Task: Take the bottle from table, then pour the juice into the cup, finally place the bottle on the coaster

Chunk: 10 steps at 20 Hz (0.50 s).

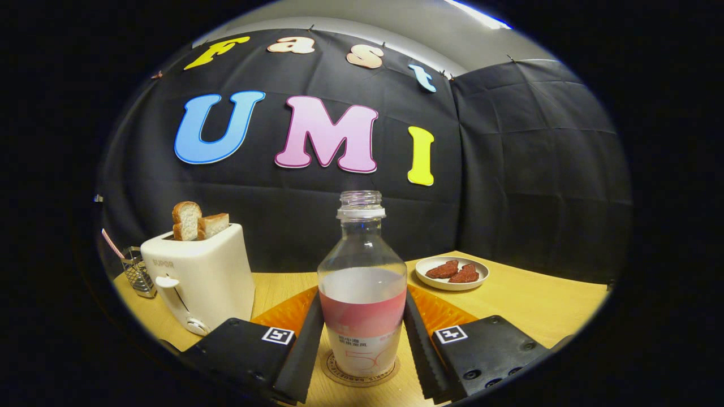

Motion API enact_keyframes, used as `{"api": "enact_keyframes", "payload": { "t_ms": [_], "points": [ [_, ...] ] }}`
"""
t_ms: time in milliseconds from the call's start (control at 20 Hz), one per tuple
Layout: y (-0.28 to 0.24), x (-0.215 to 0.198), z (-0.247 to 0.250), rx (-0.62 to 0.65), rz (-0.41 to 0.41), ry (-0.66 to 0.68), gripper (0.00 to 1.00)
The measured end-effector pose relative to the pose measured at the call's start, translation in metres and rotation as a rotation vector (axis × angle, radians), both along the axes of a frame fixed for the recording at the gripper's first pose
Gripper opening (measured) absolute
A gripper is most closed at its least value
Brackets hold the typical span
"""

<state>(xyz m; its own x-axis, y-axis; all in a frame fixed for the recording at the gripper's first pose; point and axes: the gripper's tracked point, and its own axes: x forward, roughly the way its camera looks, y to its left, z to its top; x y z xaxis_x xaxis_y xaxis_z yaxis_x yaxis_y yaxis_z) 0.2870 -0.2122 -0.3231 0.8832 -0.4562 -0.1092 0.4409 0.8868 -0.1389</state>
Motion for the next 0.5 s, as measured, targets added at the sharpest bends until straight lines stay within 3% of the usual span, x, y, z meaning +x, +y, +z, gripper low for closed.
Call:
{"api": "enact_keyframes", "payload": {
  "t_ms": [500],
  "points": [
    [0.003, 0.004, -0.018, 0.022, 0.002, 0.007, 0.76]
  ]
}}
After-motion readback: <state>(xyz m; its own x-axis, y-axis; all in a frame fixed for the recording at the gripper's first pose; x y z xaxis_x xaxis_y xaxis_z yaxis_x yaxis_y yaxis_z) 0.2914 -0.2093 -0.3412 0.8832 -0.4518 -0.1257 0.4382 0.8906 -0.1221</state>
